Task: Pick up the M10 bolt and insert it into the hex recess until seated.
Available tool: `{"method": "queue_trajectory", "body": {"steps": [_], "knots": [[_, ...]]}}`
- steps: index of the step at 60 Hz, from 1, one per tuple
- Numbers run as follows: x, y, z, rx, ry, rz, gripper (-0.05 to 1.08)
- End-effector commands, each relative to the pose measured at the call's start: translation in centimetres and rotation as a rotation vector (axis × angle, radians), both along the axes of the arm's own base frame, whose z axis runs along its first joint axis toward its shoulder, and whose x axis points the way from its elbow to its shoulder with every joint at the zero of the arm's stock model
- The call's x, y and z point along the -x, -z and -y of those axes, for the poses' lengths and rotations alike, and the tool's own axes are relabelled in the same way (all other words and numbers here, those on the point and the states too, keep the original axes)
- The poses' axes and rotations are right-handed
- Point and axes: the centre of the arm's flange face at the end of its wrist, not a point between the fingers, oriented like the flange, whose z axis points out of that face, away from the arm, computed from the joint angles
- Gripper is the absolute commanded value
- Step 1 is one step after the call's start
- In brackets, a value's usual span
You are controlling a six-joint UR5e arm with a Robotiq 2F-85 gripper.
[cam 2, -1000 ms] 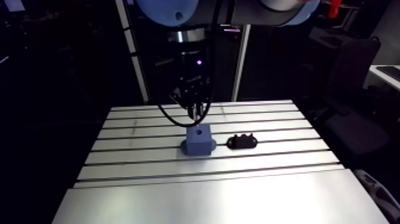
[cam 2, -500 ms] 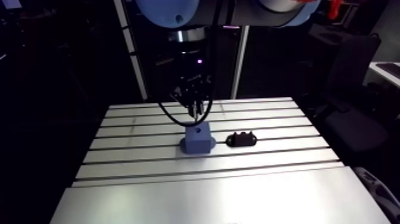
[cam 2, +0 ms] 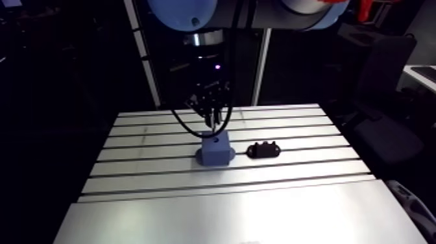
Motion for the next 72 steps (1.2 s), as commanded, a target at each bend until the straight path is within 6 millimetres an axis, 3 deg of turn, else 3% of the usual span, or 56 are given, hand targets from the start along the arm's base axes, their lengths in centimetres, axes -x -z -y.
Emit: {"method": "queue_trajectory", "body": {"steps": [1, 72], "knots": [[-0.07, 0.14, 0.0, 0.001, -0.005, 0.004, 1.05], [-0.46, 0.89, -0.16, 0.0, -0.005, 0.023, 1.05]]}}
